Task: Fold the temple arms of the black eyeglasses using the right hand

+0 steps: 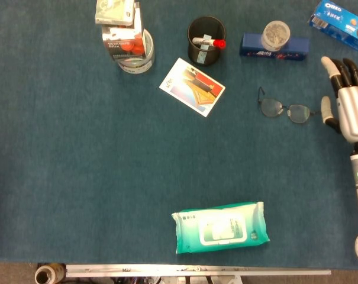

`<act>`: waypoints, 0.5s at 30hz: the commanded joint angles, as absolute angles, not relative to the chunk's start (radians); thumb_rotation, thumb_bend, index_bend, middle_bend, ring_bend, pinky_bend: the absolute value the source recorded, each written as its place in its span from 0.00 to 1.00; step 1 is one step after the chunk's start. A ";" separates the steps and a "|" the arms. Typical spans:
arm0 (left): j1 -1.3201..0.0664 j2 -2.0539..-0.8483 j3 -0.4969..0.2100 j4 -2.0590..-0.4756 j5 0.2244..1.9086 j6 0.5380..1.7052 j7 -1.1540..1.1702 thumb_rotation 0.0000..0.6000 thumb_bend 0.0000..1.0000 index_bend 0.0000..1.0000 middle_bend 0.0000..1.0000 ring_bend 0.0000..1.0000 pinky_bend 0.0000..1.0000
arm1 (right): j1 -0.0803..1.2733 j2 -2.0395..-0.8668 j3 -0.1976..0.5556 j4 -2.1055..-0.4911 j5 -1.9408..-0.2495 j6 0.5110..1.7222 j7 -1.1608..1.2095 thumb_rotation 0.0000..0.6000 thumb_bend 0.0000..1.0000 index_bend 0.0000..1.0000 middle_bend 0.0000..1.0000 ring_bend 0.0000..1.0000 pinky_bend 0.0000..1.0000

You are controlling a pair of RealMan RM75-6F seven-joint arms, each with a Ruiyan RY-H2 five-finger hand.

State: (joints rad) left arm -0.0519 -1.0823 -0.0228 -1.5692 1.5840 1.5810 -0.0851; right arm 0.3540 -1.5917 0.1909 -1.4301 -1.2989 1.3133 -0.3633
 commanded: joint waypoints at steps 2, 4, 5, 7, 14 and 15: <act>-0.051 -1.082 -0.023 -1.570 1.584 1.582 -0.086 1.00 0.25 0.53 0.40 0.34 0.47 | 0.361 -1.597 0.193 -1.426 -1.293 1.307 -0.369 1.00 0.51 0.12 0.16 0.10 0.19; -0.051 -1.081 -0.023 -1.570 1.584 1.583 -0.087 1.00 0.25 0.53 0.40 0.34 0.47 | 0.365 -1.600 0.195 -1.425 -1.290 1.303 -0.372 1.00 0.51 0.12 0.16 0.10 0.19; -0.050 -1.081 -0.023 -1.569 1.585 1.584 -0.088 1.00 0.25 0.53 0.40 0.34 0.47 | 0.367 -1.602 0.195 -1.424 -1.288 1.301 -0.375 1.00 0.51 0.12 0.16 0.10 0.19; -0.050 -1.081 -0.023 -1.569 1.585 1.585 -0.088 1.00 0.25 0.53 0.40 0.34 0.47 | 0.371 -1.605 0.196 -1.423 -1.284 1.297 -0.378 1.00 0.51 0.12 0.16 0.10 0.19; -0.048 -1.080 -0.024 -1.569 1.586 1.588 -0.091 1.00 0.25 0.53 0.40 0.34 0.47 | 0.382 -1.616 0.197 -1.416 -1.273 1.287 -0.387 1.00 0.51 0.12 0.16 0.10 0.19; -0.048 -1.080 -0.024 -1.569 1.586 1.588 -0.091 1.00 0.25 0.53 0.40 0.34 0.47 | 0.384 -1.617 0.197 -1.415 -1.272 1.285 -0.388 1.00 0.51 0.12 0.16 0.10 0.19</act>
